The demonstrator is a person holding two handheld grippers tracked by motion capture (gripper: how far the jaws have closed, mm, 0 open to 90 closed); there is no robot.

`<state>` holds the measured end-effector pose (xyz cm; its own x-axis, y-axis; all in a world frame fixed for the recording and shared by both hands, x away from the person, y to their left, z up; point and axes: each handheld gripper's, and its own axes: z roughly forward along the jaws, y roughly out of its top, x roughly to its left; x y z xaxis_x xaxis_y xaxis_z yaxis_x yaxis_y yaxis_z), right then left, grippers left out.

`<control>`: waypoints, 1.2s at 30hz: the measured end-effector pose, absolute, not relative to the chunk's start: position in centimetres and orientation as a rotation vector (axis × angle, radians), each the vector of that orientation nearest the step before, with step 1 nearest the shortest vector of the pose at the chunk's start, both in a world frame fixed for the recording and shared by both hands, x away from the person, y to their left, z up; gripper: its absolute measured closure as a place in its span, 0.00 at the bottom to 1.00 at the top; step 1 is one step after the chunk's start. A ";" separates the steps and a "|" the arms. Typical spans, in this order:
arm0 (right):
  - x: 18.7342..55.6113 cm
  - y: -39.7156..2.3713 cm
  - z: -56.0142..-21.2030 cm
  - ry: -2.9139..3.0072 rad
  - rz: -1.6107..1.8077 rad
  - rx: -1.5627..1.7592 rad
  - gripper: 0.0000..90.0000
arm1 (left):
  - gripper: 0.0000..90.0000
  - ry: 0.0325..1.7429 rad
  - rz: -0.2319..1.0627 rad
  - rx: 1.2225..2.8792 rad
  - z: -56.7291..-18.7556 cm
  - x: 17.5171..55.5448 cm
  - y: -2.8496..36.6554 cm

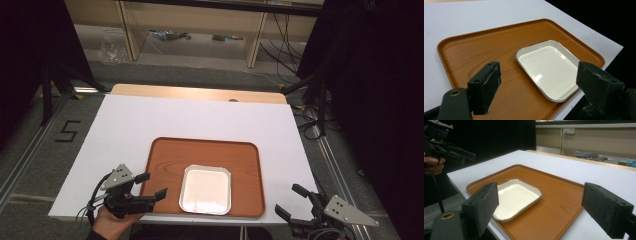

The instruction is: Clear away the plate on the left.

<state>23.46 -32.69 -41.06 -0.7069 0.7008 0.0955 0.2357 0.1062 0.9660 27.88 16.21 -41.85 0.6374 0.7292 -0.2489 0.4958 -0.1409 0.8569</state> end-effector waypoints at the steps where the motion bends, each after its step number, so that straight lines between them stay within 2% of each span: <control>1: 23.5 -32.7 -41.1 2.004 1.630 0.914 0.17 | 0.22 0.982 0.277 1.799 -41.8 27.8 16.2; 24: 23.5 -32.6 -41.1 2.006 1.628 0.909 0.17 | 0.19 0.917 0.341 1.827 -41.6 24.9 15.7; 36: 23.5 -32.6 -41.1 2.016 1.624 0.907 0.17 | 0.19 0.951 0.317 1.829 -41.7 24.2 15.4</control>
